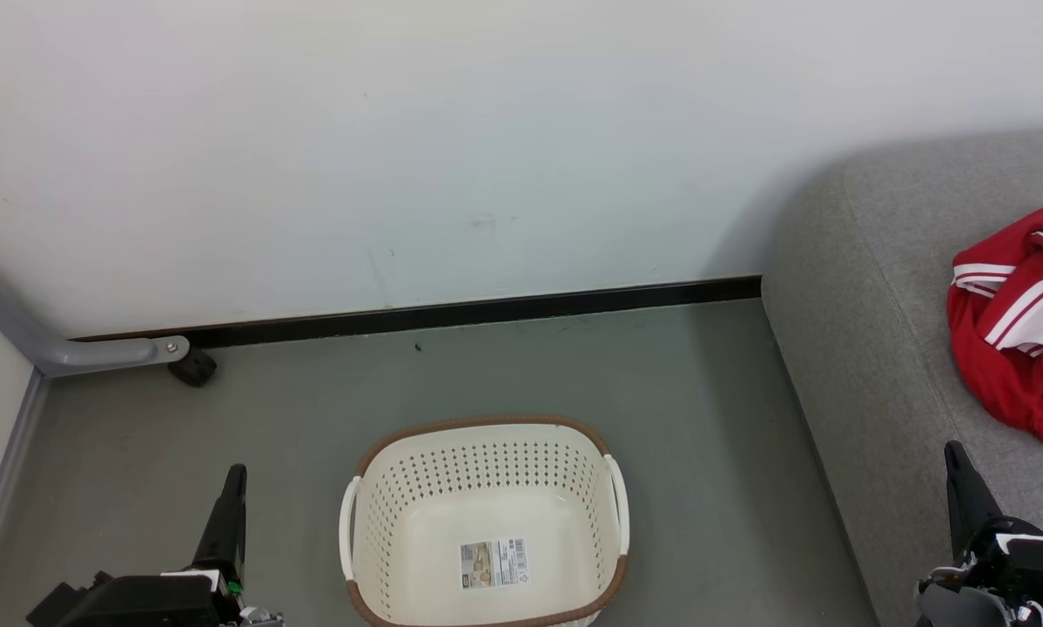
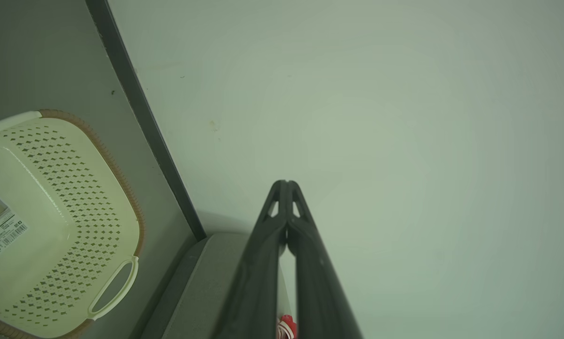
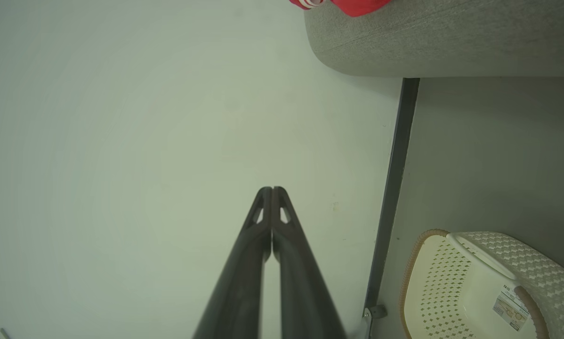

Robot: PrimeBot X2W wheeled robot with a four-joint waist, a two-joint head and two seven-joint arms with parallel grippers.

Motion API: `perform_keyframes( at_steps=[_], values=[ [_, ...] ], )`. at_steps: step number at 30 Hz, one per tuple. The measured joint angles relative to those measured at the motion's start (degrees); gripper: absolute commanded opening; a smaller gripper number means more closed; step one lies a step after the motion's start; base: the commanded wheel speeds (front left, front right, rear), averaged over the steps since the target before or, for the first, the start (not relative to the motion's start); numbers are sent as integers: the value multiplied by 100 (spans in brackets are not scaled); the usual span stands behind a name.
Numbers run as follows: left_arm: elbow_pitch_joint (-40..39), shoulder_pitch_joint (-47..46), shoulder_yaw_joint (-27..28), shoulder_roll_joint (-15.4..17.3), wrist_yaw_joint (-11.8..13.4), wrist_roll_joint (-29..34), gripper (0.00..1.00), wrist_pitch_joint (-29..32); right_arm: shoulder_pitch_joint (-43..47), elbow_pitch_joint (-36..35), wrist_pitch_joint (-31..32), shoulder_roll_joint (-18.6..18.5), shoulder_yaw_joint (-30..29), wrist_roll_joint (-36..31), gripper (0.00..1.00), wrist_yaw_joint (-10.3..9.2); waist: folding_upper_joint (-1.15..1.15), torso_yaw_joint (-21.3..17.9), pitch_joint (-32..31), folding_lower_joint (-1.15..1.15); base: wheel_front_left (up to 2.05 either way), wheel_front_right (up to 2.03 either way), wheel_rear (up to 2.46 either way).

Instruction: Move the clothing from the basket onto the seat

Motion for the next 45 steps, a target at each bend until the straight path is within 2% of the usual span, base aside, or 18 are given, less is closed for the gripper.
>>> perform_keyframes(
  at_steps=[45],
  values=[
    [0, 0, -1, -1, 0, -1, 0, -1, 0, -1, 0, 2, 0, 1, 0, 0, 0, 0, 1, 0, 0, 0, 0]
  ],
)
